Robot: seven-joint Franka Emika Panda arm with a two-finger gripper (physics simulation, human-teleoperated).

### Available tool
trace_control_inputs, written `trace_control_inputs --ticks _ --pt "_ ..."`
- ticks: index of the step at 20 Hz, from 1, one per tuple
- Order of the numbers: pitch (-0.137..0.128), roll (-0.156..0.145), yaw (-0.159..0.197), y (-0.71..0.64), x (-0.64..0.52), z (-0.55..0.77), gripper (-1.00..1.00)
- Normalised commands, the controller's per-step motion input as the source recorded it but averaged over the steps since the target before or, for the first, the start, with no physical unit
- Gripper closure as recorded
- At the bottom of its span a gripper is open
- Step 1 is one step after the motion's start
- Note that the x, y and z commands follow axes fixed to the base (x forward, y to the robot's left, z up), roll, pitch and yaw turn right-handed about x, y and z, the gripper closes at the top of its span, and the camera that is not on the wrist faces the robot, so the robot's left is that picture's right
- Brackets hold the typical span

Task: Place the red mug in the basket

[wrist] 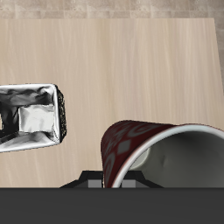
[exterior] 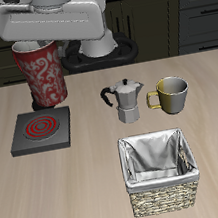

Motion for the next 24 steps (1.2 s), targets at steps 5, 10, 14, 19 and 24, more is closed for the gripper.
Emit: trace_control_inputs --ticks 5,10,14,19,24 --pt "0.0 0.016 0.01 0.45 0.08 0.03 1.0" --pt "0.002 -0.004 0.034 0.46 0.05 -0.02 1.0" --pt "0.027 -0.042 -0.03 0.29 0.08 0.02 1.0" --pt "-0.015 -0.006 -0.007 0.31 0.06 0.05 1.0" --pt "0.01 0.009 -0.025 0.39 0.08 0.05 1.0"
